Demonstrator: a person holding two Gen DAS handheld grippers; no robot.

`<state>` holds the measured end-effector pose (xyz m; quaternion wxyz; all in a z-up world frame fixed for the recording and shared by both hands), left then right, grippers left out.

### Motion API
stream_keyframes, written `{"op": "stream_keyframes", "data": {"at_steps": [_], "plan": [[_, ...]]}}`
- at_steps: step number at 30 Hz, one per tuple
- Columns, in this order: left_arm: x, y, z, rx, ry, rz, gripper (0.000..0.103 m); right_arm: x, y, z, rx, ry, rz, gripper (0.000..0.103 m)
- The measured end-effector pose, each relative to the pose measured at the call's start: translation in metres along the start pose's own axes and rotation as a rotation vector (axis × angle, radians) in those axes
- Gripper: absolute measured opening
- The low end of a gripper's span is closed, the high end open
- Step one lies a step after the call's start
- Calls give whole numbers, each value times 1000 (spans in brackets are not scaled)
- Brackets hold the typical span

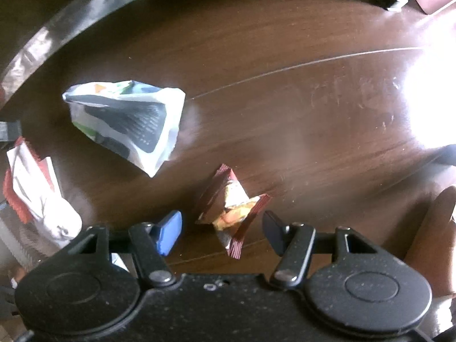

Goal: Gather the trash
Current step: 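Grasp the clear plastic bottle with the left tool while the right grasps the snack wrapper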

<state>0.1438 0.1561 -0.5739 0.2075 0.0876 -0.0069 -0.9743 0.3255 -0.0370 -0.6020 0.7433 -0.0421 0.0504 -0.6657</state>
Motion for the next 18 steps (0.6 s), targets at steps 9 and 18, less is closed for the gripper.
{"op": "stream_keyframes", "data": {"at_steps": [9, 18], "plan": [[4, -5, 0, -2, 16, 21, 62, 1, 2, -2, 27, -22, -33, 53], [1, -4, 8, 4, 34, 61, 47, 5, -4, 7, 45, -61, -3, 31]]}}
Point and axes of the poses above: each gripper's, at about its wrist camera, not at the fingertips, and z roughly against the way its jaws point, x to its right, y to its top, the point moved 3 cm from there along -z, roughly the way its jaws point, and after that the axes turned 11 degrees about -z, right-handed, at the moved point
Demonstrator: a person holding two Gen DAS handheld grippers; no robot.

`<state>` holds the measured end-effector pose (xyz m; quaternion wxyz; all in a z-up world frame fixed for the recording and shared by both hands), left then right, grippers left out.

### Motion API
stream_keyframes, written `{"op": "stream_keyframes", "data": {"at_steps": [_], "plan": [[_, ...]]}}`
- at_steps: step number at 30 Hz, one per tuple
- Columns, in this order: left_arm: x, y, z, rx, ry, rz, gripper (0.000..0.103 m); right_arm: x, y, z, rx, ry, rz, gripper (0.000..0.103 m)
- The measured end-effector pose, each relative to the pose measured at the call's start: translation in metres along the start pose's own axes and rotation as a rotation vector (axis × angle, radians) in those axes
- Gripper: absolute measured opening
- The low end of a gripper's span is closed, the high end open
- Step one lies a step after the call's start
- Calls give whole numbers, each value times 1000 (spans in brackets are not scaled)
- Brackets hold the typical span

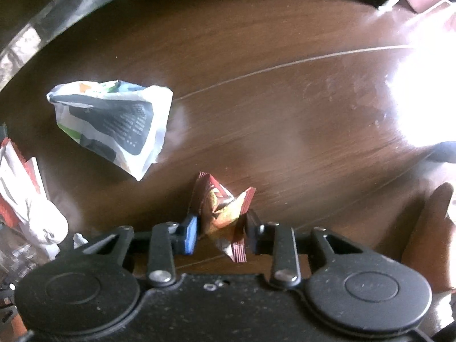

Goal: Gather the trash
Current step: 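Grasp the clear plastic bottle with the left tool while the right grasps the snack wrapper, then carry the bottle in the left tool while the right carries the wrapper to the bin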

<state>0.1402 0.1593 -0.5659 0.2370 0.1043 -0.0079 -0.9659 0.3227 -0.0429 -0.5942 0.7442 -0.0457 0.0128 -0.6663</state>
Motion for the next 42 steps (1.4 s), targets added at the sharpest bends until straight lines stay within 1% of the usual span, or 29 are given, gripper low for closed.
{"op": "stream_keyframes", "data": {"at_steps": [3, 7, 11, 14, 17, 20, 24, 27, 32, 35, 38, 42], "plan": [[-2, -2, 9, 5, -9, 22, 47, 4, -4, 12, 11, -16, 17, 30], [-7, 2, 28, 30, -3, 65, 47, 8, -11, 41, 34, -16, 30, 29], [-11, 11, 61, 76, 3, 61, 47, 9, -21, 87, 76, 0, 45, 29], [-17, 23, 94, 130, 9, 49, 47, 11, -19, 131, 120, 27, 44, 29], [-28, 42, 132, 188, 25, 45, 47, 14, -21, 181, 186, 64, 72, 29], [-46, 65, 173, 244, 51, 70, 47, 21, -26, 234, 245, 101, 94, 29], [-66, 94, 224, 278, 113, 99, 47, 36, -35, 305, 338, 135, 109, 29], [-80, 116, 265, 298, 160, 142, 47, 53, -47, 353, 407, 163, 100, 29], [-89, 150, 337, 344, 260, 197, 47, 84, -72, 424, 516, 201, 89, 29], [-92, 171, 381, 368, 296, 238, 47, 104, -88, 463, 582, 223, 82, 29], [-90, 190, 428, 401, 343, 257, 47, 127, -106, 503, 665, 242, 77, 29], [-88, 223, 477, 437, 362, 339, 47, 159, -123, 546, 758, 250, 61, 29]]}}
Point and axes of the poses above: each gripper's, at about its wrist camera, not at the fingertips, and z roughly against the way its jaws point, x to its right, y to its top, the point moved 3 cm from there along -z, roughly the way its jaws point, and after that the axes turned 11 degrees about -z, right-handed, at the moved point
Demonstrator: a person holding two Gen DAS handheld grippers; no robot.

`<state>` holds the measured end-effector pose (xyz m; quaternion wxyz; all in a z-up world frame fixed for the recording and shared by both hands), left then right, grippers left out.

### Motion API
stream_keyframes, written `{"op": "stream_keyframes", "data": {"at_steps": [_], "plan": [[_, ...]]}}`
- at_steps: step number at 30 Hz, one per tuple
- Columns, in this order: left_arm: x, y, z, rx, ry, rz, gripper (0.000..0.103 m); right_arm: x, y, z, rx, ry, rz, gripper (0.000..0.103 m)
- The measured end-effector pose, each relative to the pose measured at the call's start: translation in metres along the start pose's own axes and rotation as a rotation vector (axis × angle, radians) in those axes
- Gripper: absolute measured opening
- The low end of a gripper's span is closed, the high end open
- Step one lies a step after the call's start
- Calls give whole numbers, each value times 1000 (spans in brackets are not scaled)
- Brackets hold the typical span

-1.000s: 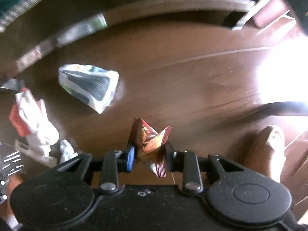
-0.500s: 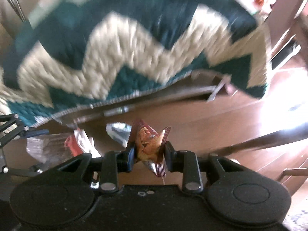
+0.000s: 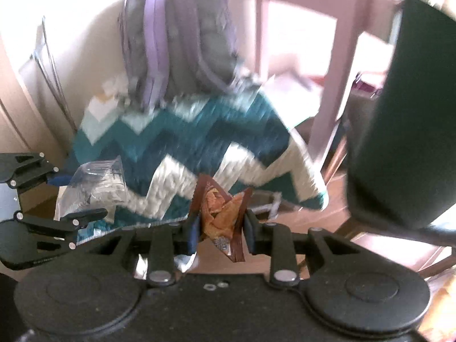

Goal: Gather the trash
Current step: 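Carry the bottle in the left tool while the right carries the wrapper to the bin, then open both tools over the green bin to drop the bottle and wrapper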

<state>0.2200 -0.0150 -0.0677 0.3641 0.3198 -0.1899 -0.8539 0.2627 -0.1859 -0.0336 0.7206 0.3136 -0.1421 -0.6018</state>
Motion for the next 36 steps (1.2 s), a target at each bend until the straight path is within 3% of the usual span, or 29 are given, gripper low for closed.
{"op": "stream_keyframes", "data": {"at_steps": [11, 19, 26, 36], "plan": [[0, 143, 73, 161, 45, 131, 47, 65, 64, 110, 283, -31, -10, 29], [-1, 275, 106, 352, 52, 149, 47, 122, 105, 158, 426, -98, -54, 29], [14, 377, 106, 439, 49, 165, 47, 169, 134, 161, 437, -165, -81, 29], [27, 456, 31, 359, -36, 288, 47, 216, 164, 135, 350, -205, -58, 29]]}}
Point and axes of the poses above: each gripper's, at about its wrist camera, not at the fingertips, and z roughly against the way its jaws point, x to its right, y to its top, the point moved 3 cm from there along -z, roughly the way its jaws point, and after that the axes turned 11 degrees about -z, right-handed, at the moved point
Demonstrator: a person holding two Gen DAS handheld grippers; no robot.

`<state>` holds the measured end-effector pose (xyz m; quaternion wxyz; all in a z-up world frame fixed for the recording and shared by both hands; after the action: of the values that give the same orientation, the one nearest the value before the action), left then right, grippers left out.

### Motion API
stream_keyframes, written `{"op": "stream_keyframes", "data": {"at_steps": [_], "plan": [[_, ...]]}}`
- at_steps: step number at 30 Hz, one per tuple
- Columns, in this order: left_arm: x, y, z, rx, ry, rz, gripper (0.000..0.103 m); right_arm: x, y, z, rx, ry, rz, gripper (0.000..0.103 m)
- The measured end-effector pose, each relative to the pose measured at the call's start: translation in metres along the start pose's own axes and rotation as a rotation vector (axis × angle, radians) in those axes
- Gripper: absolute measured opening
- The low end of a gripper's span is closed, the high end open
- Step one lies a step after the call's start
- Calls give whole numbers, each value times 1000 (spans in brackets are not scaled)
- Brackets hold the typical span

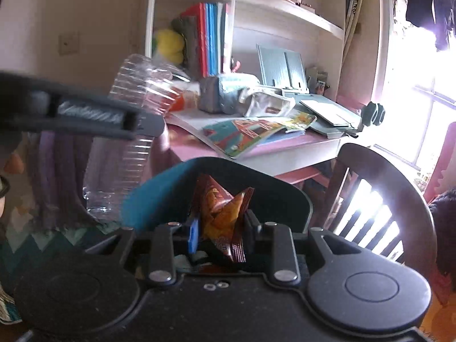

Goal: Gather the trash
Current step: 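Open both tools over the green bin to drop the bottle and wrapper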

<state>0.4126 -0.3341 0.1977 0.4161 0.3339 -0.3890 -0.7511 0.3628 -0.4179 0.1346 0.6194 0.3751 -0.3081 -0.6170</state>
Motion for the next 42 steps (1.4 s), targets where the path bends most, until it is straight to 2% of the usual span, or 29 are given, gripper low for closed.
{"op": "stream_keyframes", "data": {"at_steps": [7, 14, 22, 24, 27, 29, 35, 42], "plan": [[13, 8, -53, -60, -37, 53, 47, 16, -6, -41, -102, 11, 45, 29], [32, -25, -98, -208, -80, 11, 48, 22, -19, -61, -167, 2, 83, 30], [35, -44, -118, -318, -69, -9, 51, 25, -24, -68, -215, 3, 83, 33], [36, -45, -118, -325, -68, -18, 53, 26, -24, -67, -220, 10, 82, 35], [35, -46, -115, -318, -68, -20, 63, 26, -22, -65, -213, 12, 74, 46], [35, -46, -112, -307, -69, -20, 76, 25, -22, -64, -209, 11, 73, 48], [32, -45, -94, -276, -74, -29, 77, 20, -19, -50, -182, 0, 80, 50], [20, -46, -51, -238, -74, -27, 77, 12, -11, -19, -144, 22, 70, 54]]}}
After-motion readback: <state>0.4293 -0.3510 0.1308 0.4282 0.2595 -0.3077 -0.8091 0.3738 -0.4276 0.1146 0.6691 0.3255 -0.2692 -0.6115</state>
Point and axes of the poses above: each gripper's, at about its wrist camera, not at the fingertips, and z roughly against the way its jaws point, x to its right, y to its top, the point moved 3 cm from there along -z, roughly the way its jaws point, and after that the axes turned 11 degrees about -z, right-handed, at the moved point
